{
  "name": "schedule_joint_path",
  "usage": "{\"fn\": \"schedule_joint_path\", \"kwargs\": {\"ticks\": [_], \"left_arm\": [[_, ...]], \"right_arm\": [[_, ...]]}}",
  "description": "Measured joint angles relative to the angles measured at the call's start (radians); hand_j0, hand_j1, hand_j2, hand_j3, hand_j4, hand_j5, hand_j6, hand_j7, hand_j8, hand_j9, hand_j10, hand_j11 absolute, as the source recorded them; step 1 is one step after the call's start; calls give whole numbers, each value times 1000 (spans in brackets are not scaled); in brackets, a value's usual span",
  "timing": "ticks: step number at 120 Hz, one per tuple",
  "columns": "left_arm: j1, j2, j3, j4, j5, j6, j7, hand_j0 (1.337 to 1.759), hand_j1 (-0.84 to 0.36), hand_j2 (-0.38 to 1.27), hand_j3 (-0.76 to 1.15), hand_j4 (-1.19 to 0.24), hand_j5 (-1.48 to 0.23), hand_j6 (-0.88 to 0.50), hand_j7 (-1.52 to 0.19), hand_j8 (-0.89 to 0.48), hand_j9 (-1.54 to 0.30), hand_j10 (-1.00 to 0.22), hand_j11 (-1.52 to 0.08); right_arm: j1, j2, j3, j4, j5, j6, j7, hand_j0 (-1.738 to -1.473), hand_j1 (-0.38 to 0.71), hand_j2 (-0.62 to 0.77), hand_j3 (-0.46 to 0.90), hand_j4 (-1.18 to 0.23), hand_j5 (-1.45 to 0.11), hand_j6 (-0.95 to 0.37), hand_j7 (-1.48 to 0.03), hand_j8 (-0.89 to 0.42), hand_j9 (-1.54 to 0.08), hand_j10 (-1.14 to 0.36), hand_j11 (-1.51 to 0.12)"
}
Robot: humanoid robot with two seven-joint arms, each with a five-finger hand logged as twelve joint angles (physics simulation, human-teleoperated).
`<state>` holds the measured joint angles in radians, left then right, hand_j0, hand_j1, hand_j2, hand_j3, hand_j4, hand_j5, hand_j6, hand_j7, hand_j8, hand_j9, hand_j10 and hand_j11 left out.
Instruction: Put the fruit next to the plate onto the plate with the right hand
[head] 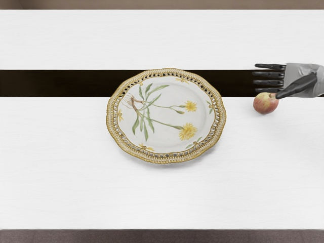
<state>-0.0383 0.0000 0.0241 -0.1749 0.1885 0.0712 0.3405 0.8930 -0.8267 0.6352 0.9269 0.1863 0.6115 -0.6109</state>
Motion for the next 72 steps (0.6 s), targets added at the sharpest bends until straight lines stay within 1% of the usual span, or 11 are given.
{"fn": "schedule_joint_path", "kwargs": {"ticks": [24,30,34,42,48,59,64,72], "left_arm": [[0,0,0,0,-1,1,0,1658,327,4,0,-19,-25,-20,-25,-20,-25,-19,-24],[1,0,-2,0,-1,1,0,1658,327,4,0,-19,-25,-20,-25,-20,-25,-19,-24],[2,0,-2,0,-1,0,0,1658,327,4,0,-20,-25,-20,-25,-20,-25,-19,-25],[2,0,-3,0,-1,0,0,1658,326,4,0,-20,-25,-20,-25,-20,-25,-19,-25],[0,0,-3,0,-1,0,0,1658,326,4,0,-20,-25,-20,-25,-20,-25,-19,-25],[0,0,-3,0,-1,0,0,1658,326,4,0,-20,-25,-20,-25,-20,-25,-19,-25],[1,0,-3,0,-1,0,0,1658,326,4,0,-19,-25,-20,-25,-20,-25,-19,-25],[15,0,-3,0,-1,0,0,1658,326,4,0,-19,-25,-20,-25,-20,-25,-19,-25]], "right_arm": [[0,-9,1,2,-4,0,0,-1658,-349,0,0,0,0,3,0,3,0,2,0],[12,-17,-4,1,-30,0,0,-1658,-349,0,0,0,0,3,0,3,0,2,0],[29,-30,-6,2,-75,0,0,-1658,-349,0,0,0,0,3,0,3,0,2,0],[87,-50,-26,8,-194,0,0,-1658,-349,0,0,0,0,3,0,3,0,2,0],[156,-58,-66,14,-285,0,0,-1658,-349,0,0,0,0,3,0,2,0,2,0],[315,-59,-254,58,-406,0,0,-1658,-349,0,0,0,0,2,0,1,0,1,0],[363,-53,-317,86,-453,0,0,-1658,-349,0,0,-1,0,1,0,1,0,1,0],[432,-5,-416,126,-538,0,0,-1658,-349,0,0,-1,0,0,0,0,0,0,0]]}}
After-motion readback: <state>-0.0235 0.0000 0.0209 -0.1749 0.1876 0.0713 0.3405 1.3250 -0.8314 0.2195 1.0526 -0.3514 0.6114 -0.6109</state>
